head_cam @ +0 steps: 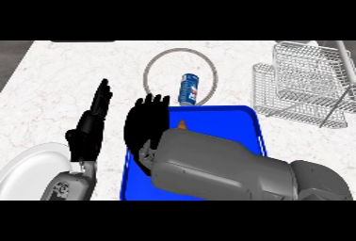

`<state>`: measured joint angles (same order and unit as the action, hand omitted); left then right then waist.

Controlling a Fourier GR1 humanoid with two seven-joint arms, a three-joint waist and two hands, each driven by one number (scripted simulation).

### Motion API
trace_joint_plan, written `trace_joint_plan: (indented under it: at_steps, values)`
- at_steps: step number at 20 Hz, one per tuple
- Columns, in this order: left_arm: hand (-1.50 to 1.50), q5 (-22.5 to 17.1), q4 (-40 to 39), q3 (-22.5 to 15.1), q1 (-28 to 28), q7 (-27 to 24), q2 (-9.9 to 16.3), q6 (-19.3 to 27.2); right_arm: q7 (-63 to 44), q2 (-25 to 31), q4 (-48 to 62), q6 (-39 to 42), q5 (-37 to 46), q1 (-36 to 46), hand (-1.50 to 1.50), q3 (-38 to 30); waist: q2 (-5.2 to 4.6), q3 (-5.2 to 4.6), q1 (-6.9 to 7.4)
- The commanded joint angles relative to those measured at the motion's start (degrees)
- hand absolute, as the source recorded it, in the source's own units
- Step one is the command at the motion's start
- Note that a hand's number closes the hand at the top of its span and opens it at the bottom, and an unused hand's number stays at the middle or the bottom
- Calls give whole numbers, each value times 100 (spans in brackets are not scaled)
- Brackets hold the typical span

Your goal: Pick the croissant from the tray and place it in the tiered basket

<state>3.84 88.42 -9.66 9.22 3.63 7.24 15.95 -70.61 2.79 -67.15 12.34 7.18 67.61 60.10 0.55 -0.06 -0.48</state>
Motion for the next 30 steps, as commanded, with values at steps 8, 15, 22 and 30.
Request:
trace_joint_plan:
  at_steps: [8,15,22,30]
  values:
    - [0,82,-90,-42,-212,-284,-114,15,-1356,55,-250,263,139,-438,-150,-163,-8,2,-36]
    - [0,142,91,-6,-44,23,-127,28,-889,-72,-99,140,571,-715,-150,-231,-37,4,40]
    - [0,67,177,32,-281,-231,-7,-198,-1174,-265,-271,221,604,-962,-150,-274,-19,2,65]
    - [0,141,202,35,45,159,-136,-122,-691,-271,338,229,631,-987,-150,-384,-35,5,69]
